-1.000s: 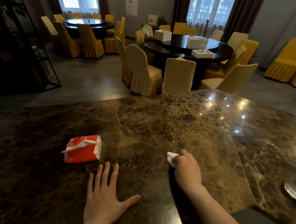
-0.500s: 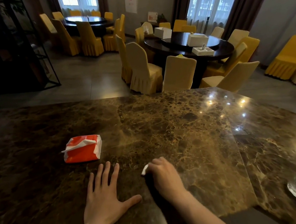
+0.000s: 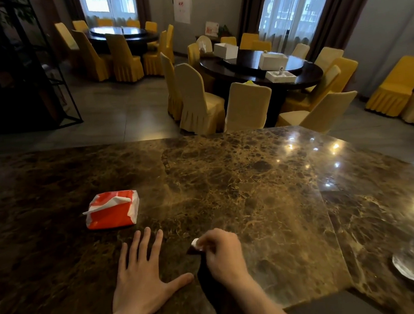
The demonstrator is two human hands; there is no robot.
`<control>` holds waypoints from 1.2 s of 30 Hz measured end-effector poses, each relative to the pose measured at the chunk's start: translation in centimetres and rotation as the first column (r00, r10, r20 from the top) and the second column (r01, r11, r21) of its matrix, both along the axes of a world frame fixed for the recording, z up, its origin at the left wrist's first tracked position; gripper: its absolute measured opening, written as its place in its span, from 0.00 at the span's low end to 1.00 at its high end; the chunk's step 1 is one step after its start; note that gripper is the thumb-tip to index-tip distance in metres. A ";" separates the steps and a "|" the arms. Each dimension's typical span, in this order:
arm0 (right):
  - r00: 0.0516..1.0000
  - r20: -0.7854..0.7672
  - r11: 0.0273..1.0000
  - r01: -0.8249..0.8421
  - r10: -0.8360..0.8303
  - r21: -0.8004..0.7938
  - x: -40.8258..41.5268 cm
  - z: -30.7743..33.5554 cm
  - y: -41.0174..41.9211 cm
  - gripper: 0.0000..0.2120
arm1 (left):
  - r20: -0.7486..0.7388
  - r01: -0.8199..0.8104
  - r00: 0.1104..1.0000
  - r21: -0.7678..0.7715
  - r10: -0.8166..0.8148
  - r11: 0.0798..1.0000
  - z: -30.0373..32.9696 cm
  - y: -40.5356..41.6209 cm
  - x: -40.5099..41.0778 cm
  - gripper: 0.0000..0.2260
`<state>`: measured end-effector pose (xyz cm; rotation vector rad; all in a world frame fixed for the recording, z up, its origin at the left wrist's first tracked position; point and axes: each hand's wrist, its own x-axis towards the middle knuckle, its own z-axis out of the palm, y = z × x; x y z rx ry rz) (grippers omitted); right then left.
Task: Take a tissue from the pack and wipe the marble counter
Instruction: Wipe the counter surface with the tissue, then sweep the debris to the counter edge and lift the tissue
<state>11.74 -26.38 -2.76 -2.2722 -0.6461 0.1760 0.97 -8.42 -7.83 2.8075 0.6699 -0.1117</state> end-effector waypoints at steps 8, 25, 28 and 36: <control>0.603 -0.792 0.665 0.552 0.099 0.503 2.4 2.8 -6.3 0.12 | 0.041 -0.007 0.999 -0.017 0.007 1.000 -0.2 0.0 0.0 0.61; 0.892 -0.280 0.921 0.384 -0.354 0.061 -1.3 2.2 -7.3 0.16 | 0.068 0.044 0.997 -0.068 -0.039 0.997 1.3 0.8 -3.7 0.57; 0.881 -0.384 0.915 0.364 -0.277 0.174 -4.0 2.2 -7.3 0.15 | 0.051 0.004 0.999 -0.051 -0.002 0.999 1.3 1.7 -6.7 0.55; 0.873 -0.487 0.940 0.129 0.044 0.316 -13.1 3.8 -6.0 0.03 | 0.070 -0.060 0.996 -0.017 0.061 0.998 0.8 3.6 -10.7 0.57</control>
